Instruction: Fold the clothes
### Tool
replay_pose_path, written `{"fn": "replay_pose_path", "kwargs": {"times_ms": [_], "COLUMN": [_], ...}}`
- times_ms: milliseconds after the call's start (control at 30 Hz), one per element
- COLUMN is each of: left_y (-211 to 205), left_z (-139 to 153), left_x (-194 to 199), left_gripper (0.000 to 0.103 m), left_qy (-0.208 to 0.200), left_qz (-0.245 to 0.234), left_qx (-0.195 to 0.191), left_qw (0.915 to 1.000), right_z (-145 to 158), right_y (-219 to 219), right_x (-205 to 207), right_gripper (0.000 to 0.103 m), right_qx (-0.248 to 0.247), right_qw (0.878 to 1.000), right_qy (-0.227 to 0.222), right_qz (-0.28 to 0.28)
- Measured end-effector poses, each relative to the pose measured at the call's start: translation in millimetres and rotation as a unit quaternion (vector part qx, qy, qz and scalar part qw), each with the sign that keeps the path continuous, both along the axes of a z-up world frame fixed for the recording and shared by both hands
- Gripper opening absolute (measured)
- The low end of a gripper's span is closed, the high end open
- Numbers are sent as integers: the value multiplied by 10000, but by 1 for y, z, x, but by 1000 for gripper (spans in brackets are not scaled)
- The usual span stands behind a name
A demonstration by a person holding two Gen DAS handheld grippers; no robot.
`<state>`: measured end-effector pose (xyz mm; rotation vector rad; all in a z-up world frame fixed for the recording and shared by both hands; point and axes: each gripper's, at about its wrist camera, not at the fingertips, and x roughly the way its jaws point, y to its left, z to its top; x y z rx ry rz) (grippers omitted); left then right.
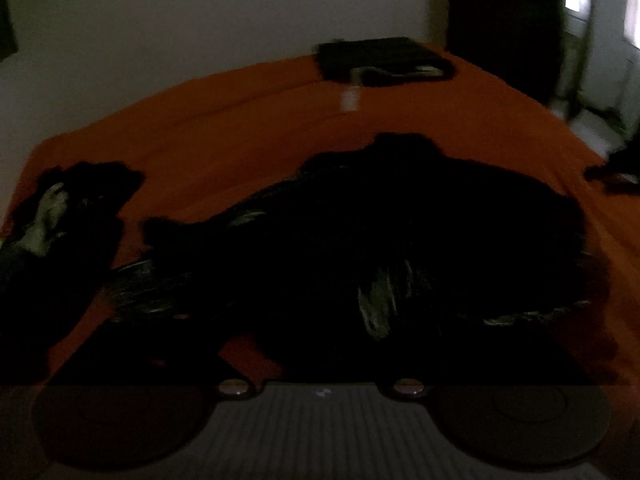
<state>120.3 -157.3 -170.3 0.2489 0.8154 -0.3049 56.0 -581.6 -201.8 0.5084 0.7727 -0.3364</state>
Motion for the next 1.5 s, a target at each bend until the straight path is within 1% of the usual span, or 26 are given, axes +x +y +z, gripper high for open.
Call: {"fn": "replay_pose_path", "kwargs": {"times_ms": [67, 167, 267, 400, 467, 500, 533, 600, 633, 667, 700, 733, 767, 833, 867, 900, 1000, 1133, 1200, 1300, 1400, 1433, 1500], "left_y": [28, 64, 65, 40, 19, 6, -8, -37, -53, -68, -82, -93, -105, -125, -131, -137, -153, -170, -173, -176, -171, -171, -175], "left_z": [6, 17, 17, 7, -1, -4, -6, -8, -6, -5, -2, 2, 5, 12, 16, 19, 17, -4, -10, -17, -7, -3, 5], "left_x": [15, 36, 52, 60, 66, 69, 74, 86, 94, 102, 109, 115, 121, 130, 131, 133, 133, 128, 126, 121, 116, 115, 116], "left_gripper": [94, 94, 94, 94, 94, 94, 94, 94, 94, 94, 94, 94, 94, 95, 96, 100, 100, 100, 100, 100, 100, 100, 100], "left_qy": [16, 178, 202, 309, 415, 467, 519, 605, 630, 656, 649, 627, 605, 549, 508, 467, 394, 436, 498, 587, 614, 588, 533], "left_qz": [386, 856, 795, 504, 310, 209, 93, -149, -266, -383, -446, -484, -521, -610, -668, -725, -845, -976, -1016, -1071, -1217, -1259, -1349], "left_qx": [-151, -471, -340, -226, -191, -166, -136, -78, -52, -25, 1, 28, 54, 73, 50, 27, 199, 539, 572, 577, 338, 277, 201], "left_qw": [9991, 9951, 9961, 9980, 9985, 9986, 9985, 9980, 9976, 9971, 9969, 9969, 9968, 9966, 9965, 9963, 9954, 9928, 9919, 9908, 9901, 9899, 9892], "right_z": [-11, -34, -55, -66, -72, -73, -74, -67, -59, -51, -41, -31, -20, 1, 8, 15, 28, 36, 40, 42, 42, 41, 37], "right_y": [4, 5, 2, 4, 3, 2, 1, 3, 10, 19, 31, 46, 61, 94, 106, 117, 143, 152, 154, 161, 166, 166, 166], "right_x": [3, 14, 21, 29, 32, 33, 33, 28, 28, 28, 27, 23, 18, -4, -16, -28, -63, -94, -105, -121, -141, -146, -153], "right_gripper": [64, 64, 62, 61, 53, 46, 27, 21, 15, 15, 15, 14, 14, 14, 14, 14, 13, 11, 11, 11, 11, 6, 6], "right_qx": [17, 123, 410, 435, 404, 397, 380, 253, 52, -192, -531, -820, -1093, -1387, -1389, -1373, -1375, -1248, -1204, -1180, -1082, -983, -819], "right_qw": [9999, 9981, 9948, 9945, 9943, 9946, 9952, 9964, 9976, 9986, 9984, 9963, 9913, 9744, 9663, 9574, 9337, 9314, 9269, 9201, 9150, 9147, 9156], "right_qy": [144, 479, 601, 469, 482, 442, 354, 210, 141, 82, -16, -166, -325, -643, -693, -727, -728, -700, -727, -600, -513, -487, -461], "right_qz": [-66, -364, -712, -832, -858, -846, -824, -778, -673, -489, -203, 213, 650, 1650, 2052, 2432, 3225, 3347, 3479, 3687, 3854, 3890, 3908]}}
